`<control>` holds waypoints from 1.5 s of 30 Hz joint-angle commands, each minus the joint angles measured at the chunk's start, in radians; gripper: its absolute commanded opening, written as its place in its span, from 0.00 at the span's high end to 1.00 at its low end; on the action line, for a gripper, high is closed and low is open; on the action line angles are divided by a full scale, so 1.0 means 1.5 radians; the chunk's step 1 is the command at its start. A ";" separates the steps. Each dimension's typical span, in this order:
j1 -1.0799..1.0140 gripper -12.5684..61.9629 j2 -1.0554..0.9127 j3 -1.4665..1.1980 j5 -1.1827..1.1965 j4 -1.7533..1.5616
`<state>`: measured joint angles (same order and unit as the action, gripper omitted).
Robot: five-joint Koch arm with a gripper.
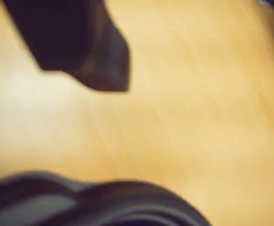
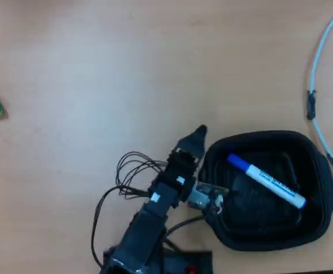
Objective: Pick up the blue pen and put it in the black bowl
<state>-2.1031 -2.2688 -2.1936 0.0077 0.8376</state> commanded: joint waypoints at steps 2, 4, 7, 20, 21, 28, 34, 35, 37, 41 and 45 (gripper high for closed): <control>0.049 0.13 -0.071 -0.022 0.011 -0.036; 0.074 0.13 -0.072 -0.058 0.012 -0.062; 0.096 0.13 -0.072 -0.097 0.012 -0.086; 0.178 0.13 -0.073 -0.345 0.002 -0.294; 0.177 0.13 -0.072 -0.375 0.001 -0.327; 0.163 0.13 -0.072 -0.524 -0.074 -0.533; 0.163 0.13 -0.072 -0.565 -0.074 -0.567; 0.163 0.13 -0.072 -0.576 -0.073 -0.567; 0.163 0.13 -0.071 -0.599 -0.072 -0.567; 0.156 0.13 -0.071 -0.638 -0.076 -0.565; 0.138 0.13 -0.070 -0.642 -0.076 -0.559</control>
<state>-1.8807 -2.2718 -3.1201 -0.0920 -0.0199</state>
